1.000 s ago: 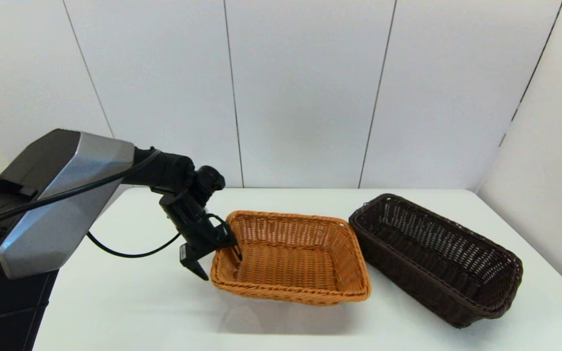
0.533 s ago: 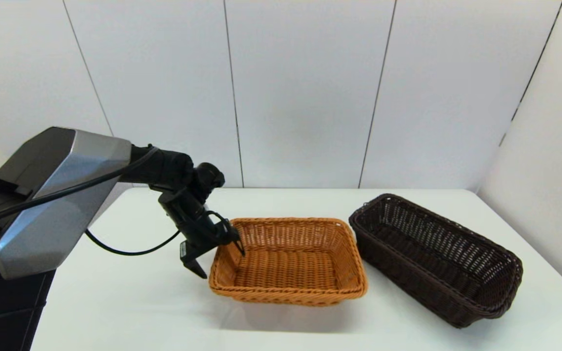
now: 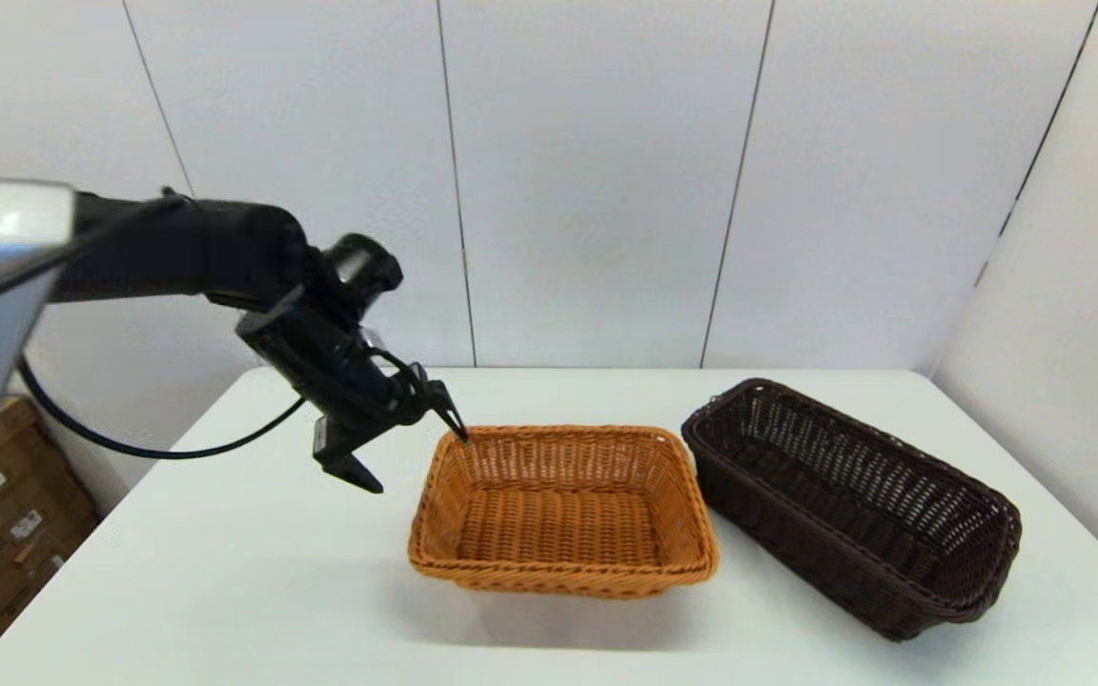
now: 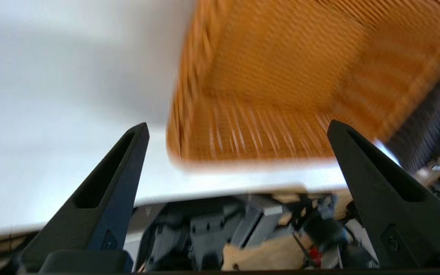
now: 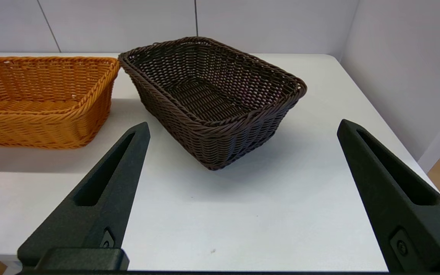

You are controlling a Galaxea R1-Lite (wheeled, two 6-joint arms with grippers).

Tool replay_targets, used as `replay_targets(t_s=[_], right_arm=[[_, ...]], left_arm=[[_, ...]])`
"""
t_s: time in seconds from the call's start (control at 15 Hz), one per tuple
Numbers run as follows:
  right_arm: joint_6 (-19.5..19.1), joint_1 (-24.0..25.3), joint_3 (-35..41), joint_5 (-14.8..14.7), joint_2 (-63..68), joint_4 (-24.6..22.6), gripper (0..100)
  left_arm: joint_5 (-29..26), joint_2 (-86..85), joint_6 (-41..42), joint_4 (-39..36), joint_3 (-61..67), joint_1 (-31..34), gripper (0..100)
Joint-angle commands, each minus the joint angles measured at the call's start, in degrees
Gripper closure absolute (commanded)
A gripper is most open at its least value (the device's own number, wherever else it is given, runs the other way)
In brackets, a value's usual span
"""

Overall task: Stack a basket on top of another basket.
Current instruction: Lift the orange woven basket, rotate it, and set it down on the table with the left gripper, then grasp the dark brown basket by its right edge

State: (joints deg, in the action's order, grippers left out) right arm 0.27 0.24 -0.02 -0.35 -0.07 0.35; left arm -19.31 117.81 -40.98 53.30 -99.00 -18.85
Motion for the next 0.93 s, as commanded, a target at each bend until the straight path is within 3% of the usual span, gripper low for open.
replay_targets(t_s=[0.07,0.27,0.53,0.93], right_arm=[[0.0,0.02,0.02,0.0,-0.01,0.0,0],[0.0,0.02,0.02,0.0,-0.01,0.0,0],[0.0,0.02,0.02,0.0,-0.01,0.0,0],[0.0,0.02,0.02,0.0,-0.01,0.0,0]], left_arm=[[4.1,-25.7,5.39,7.08,7.33,-0.84,0],[9.82,-41.08,11.63,7.0,18.14,-1.46,0],[11.58,-56.81,11.54,7.0,29.21,-0.49,0],[11.58,-80.72,14.0,7.0,43.72,6.45,0]])
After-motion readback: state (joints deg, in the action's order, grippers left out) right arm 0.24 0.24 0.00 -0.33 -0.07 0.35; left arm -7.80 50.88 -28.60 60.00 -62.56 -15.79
